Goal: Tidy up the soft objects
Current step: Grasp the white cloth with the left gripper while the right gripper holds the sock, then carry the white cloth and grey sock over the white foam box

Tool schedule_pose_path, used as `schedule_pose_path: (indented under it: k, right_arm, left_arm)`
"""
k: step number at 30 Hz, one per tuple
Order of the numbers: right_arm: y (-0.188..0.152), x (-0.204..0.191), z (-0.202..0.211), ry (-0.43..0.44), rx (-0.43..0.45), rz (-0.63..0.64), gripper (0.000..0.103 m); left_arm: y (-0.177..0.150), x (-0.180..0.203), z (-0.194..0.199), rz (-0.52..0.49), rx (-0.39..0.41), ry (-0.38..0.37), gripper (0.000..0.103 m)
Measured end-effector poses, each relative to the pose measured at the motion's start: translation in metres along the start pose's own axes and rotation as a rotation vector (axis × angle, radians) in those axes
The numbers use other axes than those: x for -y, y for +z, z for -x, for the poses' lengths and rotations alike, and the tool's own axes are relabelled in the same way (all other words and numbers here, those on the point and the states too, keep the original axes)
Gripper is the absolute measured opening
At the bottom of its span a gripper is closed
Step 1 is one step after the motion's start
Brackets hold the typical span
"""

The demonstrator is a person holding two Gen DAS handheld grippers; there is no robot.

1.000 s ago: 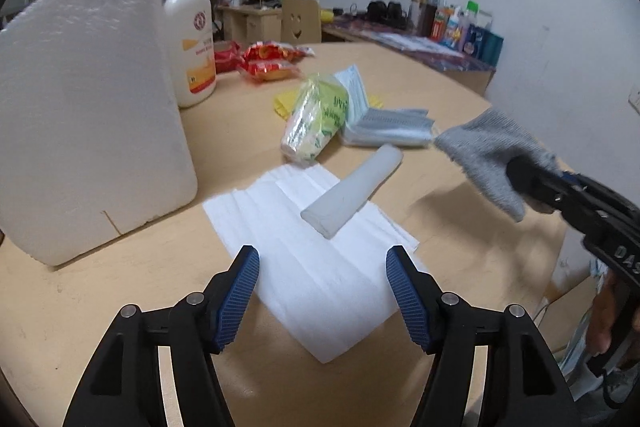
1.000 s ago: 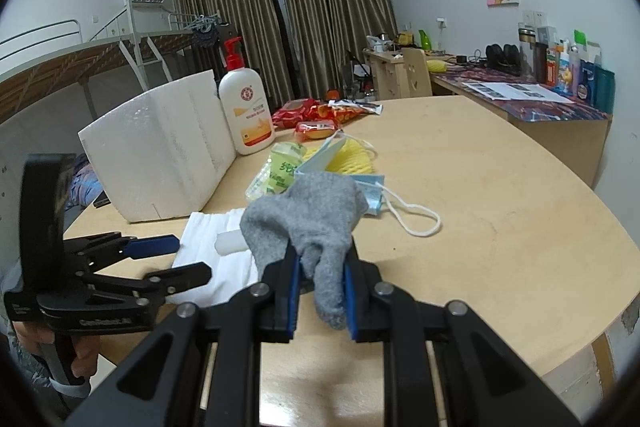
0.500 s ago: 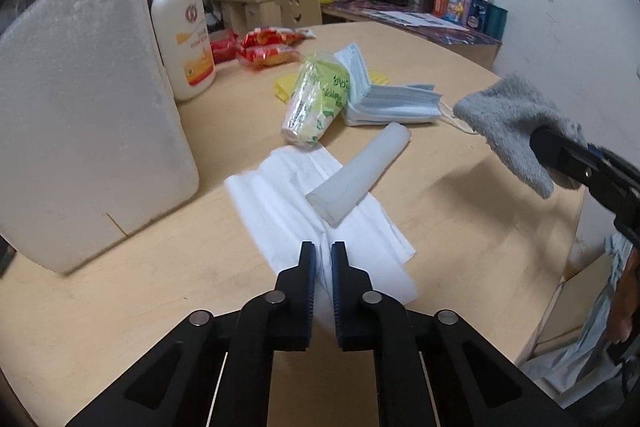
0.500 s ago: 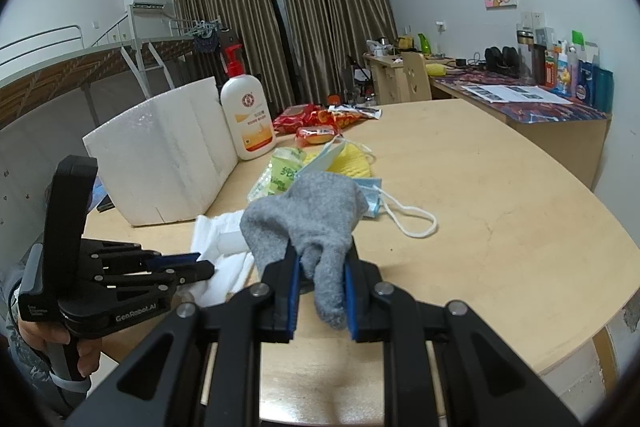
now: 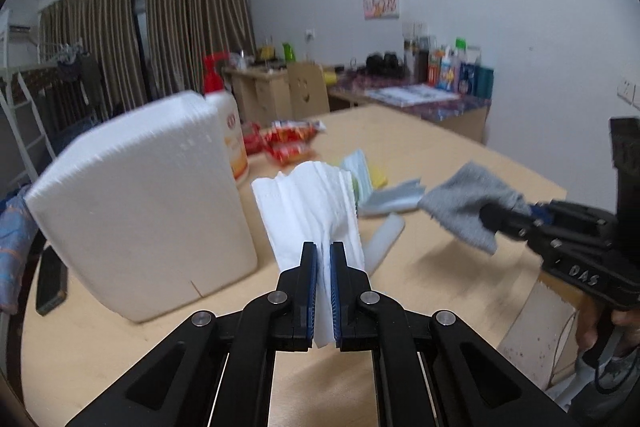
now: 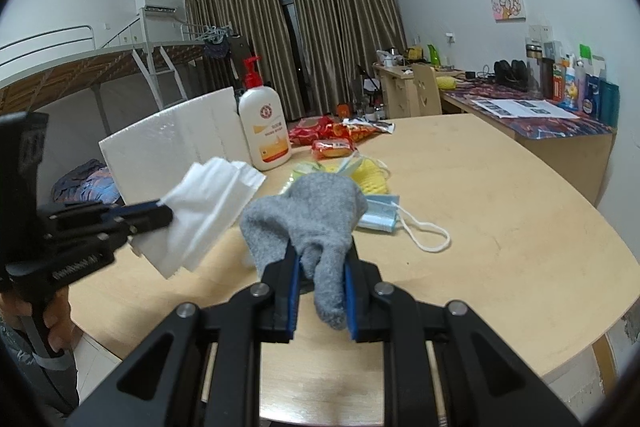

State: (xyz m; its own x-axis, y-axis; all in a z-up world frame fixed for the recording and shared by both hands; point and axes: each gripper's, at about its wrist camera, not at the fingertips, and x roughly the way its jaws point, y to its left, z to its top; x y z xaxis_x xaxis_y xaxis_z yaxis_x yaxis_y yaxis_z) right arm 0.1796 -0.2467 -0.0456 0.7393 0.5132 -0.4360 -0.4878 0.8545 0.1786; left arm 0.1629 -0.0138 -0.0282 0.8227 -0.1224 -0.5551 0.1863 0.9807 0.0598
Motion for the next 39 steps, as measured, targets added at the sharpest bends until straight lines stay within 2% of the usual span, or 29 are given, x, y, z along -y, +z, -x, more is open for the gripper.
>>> schedule_pose_path:
  k: [14,25,39]
  right_arm:
    - [0.017,-0.03,0.024,0.041,0.073,0.078,0.022]
    - [0.025,-0.057,0.05,0.085,0.144,0.136,0.022]
    - [0.023,-0.094,0.083,0.152,0.226,0.202,0.022]
  left_arm:
    - [0.006,-0.008,0.073,0.031,0.197,0.047,0.007]
    - [0.004,-0.007,0.12,0.041,0.277,0.098,0.007]
    - [-0.019,-0.005,0.187,0.039,0.37,0.165,0.007]
